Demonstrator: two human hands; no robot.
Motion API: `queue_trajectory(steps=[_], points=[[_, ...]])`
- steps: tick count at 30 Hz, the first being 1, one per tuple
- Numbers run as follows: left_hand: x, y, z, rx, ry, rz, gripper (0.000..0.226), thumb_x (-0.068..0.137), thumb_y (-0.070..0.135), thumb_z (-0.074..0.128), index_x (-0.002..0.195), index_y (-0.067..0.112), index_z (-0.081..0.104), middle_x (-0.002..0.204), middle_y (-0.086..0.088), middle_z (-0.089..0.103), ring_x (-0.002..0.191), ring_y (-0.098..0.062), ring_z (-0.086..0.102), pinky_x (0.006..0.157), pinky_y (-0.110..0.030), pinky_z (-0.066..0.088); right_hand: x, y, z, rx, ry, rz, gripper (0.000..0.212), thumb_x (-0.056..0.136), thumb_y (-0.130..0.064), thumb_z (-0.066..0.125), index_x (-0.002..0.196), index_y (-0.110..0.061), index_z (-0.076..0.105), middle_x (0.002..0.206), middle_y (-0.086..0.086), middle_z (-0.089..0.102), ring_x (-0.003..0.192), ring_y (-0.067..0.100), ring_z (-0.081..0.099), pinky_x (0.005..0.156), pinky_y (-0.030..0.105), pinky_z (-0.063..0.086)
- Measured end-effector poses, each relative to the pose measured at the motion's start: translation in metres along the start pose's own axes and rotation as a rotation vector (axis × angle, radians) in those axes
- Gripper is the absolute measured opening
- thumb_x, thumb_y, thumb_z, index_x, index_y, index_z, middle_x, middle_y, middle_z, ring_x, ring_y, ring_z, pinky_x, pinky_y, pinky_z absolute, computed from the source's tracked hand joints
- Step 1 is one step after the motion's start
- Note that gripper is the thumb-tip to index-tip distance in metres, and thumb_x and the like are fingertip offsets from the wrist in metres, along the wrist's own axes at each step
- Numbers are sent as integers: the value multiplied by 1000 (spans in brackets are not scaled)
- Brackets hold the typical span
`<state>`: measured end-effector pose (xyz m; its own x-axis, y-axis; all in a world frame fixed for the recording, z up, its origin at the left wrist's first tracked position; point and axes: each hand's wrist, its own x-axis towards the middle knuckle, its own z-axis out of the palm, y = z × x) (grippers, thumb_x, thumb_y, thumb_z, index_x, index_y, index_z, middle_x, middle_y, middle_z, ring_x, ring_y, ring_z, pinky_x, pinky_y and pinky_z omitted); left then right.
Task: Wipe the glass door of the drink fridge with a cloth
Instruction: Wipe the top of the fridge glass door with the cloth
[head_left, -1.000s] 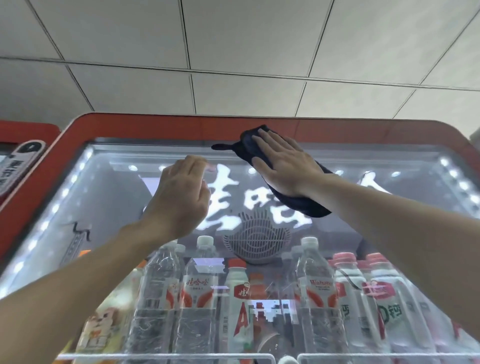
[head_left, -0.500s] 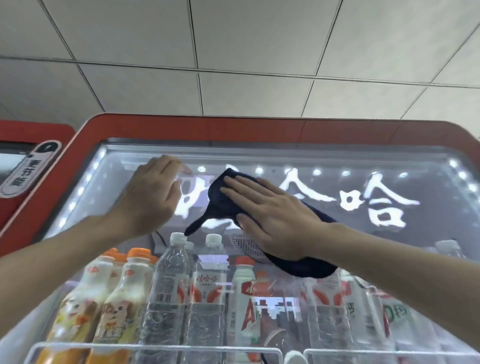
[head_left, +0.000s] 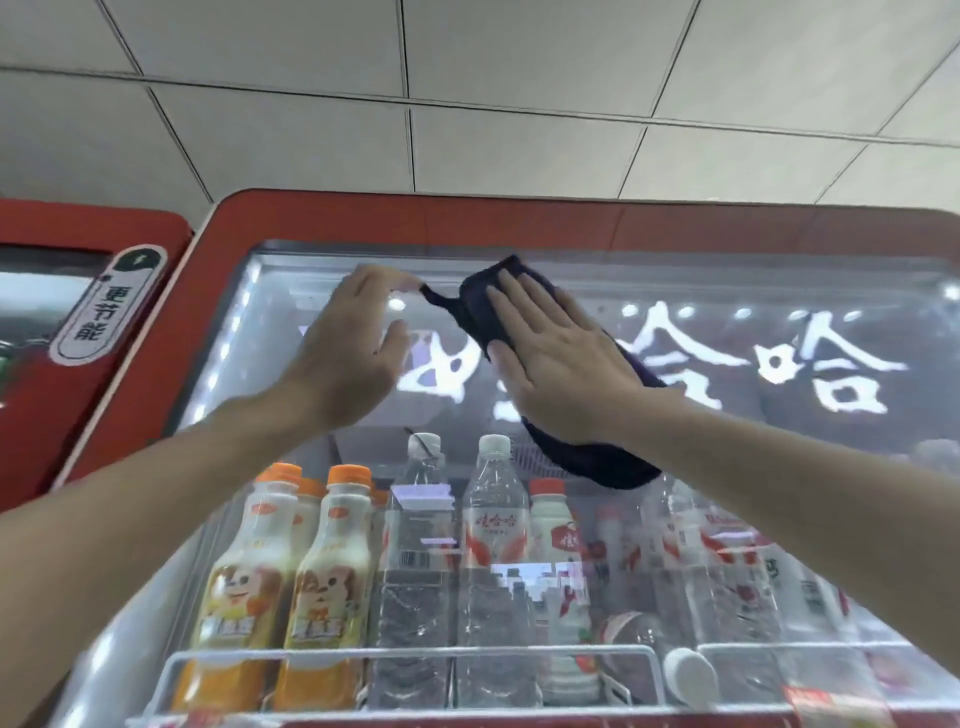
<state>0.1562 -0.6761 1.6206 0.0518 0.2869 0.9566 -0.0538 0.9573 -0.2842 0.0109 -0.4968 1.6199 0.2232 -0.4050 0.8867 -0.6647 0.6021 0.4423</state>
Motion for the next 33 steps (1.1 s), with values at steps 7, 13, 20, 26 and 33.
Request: queue_trajectory(steps=[7, 13, 20, 26, 33], points=[[-12, -46, -29, 233, -57, 7, 46, 92, 26, 35, 131, 14, 56, 137, -4, 51, 131, -24, 45, 111, -39, 33, 8, 15, -6, 7, -37, -351, 64, 107, -52, 17, 165, -27, 8, 172, -6, 3, 158, 7, -3, 129, 34, -1], [-14, -49, -28, 260, -32, 22, 47, 92, 27, 34, 132, 16, 55, 138, -3, 50, 130, -22, 44, 110, -39, 33, 70, 5, -4, 7, 25, 94, 60, 109, -43, 16, 165, -23, 4, 173, -3, -3, 158, 9, -4, 128, 33, -4], [-14, -48, -40, 84, -20, -22, 48, 89, 25, 35, 130, 11, 56, 135, -4, 52, 129, -20, 46, 105, -31, 34, 14, -60, 3, 29, 16, -48, 64, 109, -44, 15, 164, -17, 0, 172, 1, -9, 157, 12, -13, 128, 38, -6], [-18, -69, -61, 189, -22, -35, 45, 90, 24, 34, 127, 14, 57, 134, -4, 54, 126, -25, 49, 105, -43, 38, 29, -53, -3, 19, -13, -249, 62, 107, -47, 15, 165, -26, 6, 172, -6, -2, 157, 6, -8, 126, 28, -9], [-26, -71, -53, 249, -20, 0, 35, 99, 16, 42, 132, 13, 53, 137, -4, 51, 128, -21, 45, 106, -35, 31, 82, -52, -3, 2, 27, 62, 59, 110, -39, 16, 165, -23, 5, 173, -4, -2, 157, 8, -5, 127, 32, -5]])
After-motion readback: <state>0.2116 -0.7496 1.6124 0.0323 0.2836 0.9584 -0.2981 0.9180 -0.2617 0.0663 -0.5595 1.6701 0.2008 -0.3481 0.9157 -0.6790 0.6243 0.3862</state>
